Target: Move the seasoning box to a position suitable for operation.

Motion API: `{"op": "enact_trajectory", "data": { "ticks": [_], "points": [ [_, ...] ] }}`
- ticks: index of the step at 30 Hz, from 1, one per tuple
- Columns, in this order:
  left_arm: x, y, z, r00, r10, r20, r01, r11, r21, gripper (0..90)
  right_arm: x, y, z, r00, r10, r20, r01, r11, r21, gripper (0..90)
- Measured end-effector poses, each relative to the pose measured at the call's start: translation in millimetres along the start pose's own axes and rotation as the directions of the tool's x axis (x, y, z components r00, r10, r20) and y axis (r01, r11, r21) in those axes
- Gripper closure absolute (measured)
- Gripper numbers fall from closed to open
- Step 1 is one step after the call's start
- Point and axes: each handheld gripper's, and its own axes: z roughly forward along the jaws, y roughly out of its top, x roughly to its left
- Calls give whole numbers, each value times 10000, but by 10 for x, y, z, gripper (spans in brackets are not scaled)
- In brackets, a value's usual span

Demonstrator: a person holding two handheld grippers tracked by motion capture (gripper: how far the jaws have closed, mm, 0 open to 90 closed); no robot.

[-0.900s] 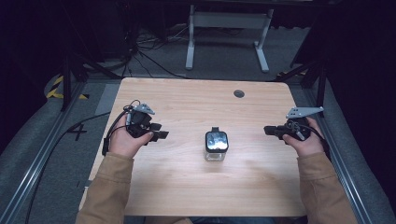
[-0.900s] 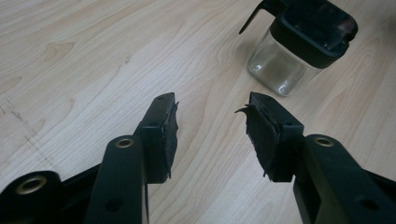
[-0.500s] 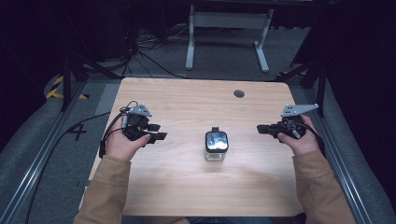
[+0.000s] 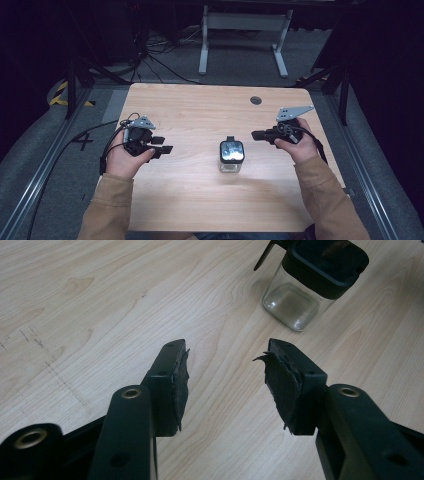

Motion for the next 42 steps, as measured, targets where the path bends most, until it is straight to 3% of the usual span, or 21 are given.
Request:
{"op": "enact_trajectory", "data": {
  "ticks": [4,11,20,31,42],
  "points": [
    [-20,4,29,9999,112,84,-112,9999,4,518,-21,29,142,9998,115,-140,-118,9997,-217,897],
    [-45,19,83,9996,107,250,-106,9999,-33,549,-74,52,381,9996,210,-169,-211,9998,-30,897],
    [-77,33,135,9993,225,298,-224,9997,-38,540,-69,77,654,9992,-271,-287,279,9992,286,896],
    [-106,12,113,9990,346,279,-345,9994,-42,538,-105,57,732,9988,-244,-414,258,9991,338,900],
    [-170,44,224,9974,499,525,-504,9987,88,547,-125,40,734,9992,-18,-393,30,9996,282,900]
  ]
}}
